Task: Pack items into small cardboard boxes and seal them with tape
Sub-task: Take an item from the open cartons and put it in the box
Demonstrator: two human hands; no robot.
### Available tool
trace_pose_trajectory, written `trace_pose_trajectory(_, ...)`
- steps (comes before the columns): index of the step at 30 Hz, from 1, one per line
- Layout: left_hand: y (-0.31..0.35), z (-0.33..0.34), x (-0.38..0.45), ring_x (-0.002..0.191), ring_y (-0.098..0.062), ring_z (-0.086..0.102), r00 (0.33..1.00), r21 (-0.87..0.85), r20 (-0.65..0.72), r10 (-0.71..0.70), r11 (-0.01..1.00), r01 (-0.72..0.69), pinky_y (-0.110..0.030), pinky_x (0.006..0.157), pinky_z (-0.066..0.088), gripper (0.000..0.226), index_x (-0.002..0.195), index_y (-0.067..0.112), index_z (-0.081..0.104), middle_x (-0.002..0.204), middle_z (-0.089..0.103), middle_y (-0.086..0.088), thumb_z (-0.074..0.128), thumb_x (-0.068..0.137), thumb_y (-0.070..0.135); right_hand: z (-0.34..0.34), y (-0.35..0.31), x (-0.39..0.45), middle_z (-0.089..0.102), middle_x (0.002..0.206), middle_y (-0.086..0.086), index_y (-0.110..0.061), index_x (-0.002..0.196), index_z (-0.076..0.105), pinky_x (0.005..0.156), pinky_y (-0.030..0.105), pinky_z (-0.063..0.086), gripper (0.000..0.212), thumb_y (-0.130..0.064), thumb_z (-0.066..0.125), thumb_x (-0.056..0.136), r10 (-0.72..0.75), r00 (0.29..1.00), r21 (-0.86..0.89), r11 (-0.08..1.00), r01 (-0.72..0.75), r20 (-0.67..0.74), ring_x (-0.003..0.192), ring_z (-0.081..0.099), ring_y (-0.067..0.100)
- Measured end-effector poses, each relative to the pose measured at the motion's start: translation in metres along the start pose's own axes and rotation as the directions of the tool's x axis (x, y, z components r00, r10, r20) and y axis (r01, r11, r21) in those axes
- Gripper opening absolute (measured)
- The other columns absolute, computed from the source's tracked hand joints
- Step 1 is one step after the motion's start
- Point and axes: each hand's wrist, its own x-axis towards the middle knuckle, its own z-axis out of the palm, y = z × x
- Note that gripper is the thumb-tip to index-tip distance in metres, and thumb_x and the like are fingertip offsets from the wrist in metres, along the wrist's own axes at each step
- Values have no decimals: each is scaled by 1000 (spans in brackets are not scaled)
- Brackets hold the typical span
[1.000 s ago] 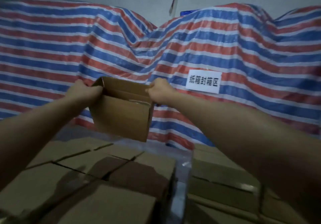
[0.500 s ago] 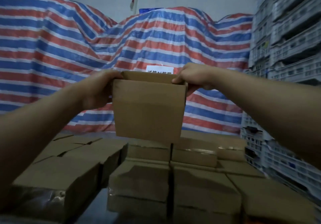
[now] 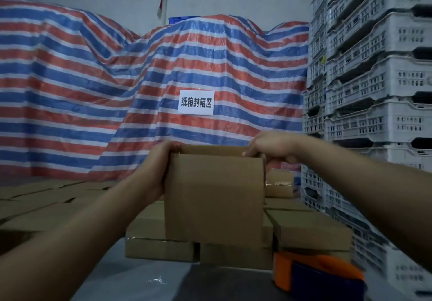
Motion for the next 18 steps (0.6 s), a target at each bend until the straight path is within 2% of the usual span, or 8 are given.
trace_pose_trajectory(4, -34, 2, -4, 72, -21, 68, 997, 8, -44, -66, 998, 67, -34, 66, 52, 27, 95, 8, 66, 82, 71, -10, 48, 92, 27, 19, 34, 1, 71, 73, 3, -4, 108, 66, 44, 19, 49, 16, -17, 59, 100, 72, 997, -35, 997, -73, -24, 48, 65, 8)
trace_pose_trajectory(7, -62, 4, -9, 59, -21, 70, 983, 0, -64, -172, 985, 172, -31, 59, 50, 30, 91, 9, 69, 70, 74, -10, 47, 94, 30, 39, 59, 1, 72, 96, 8, -9, 114, 62, 51, 21, 53, 17, -20, 59, 101, 136, 990, -21, 991, -135, 34, 58, 70, 9)
trace_pose_trajectory(9, -78, 4, -14, 57, -23, 69, 975, -7, -54, -215, 977, 215, -31, 58, 47, 34, 87, 10, 69, 64, 72, -9, 45, 96, 32, 52, 75, 1, 72, 103, 10, -11, 112, 64, 58, 24, 56, 16, -21, 57, 102, 170, 982, -16, 986, -169, 84, 72, 72, 13)
trace_pose_trajectory(11, -88, 5, -17, 61, -23, 65, 971, -33, -71, -230, 973, 228, -31, 57, 44, 34, 85, 10, 67, 57, 70, -7, 45, 97, 34, 62, 86, 2, 73, 104, 12, -11, 110, 67, 58, 23, 54, 17, -22, 58, 101, 173, 983, 4, 985, -174, 68, 79, 72, 17)
trace_pose_trajectory(16, -94, 4, -19, 45, -17, 65, 972, -75, -59, -229, 972, 225, -28, 51, 44, 35, 80, 11, 66, 53, 67, -6, 43, 96, 32, 64, 89, 1, 70, 99, 9, -9, 110, 69, 52, 21, 51, 19, -22, 63, 98, 175, 984, 54, 983, -176, 29, 72, 68, 15)
trace_pose_trajectory(18, -95, 3, -18, 44, -15, 65, 972, -70, -55, -227, 972, 223, -25, 48, 46, 37, 81, 11, 66, 55, 68, -6, 41, 97, 33, 65, 89, -1, 68, 93, 8, -10, 112, 68, 51, 21, 48, 23, -24, 67, 95, 203, 979, 80, 976, -202, -9, 68, 63, 15)
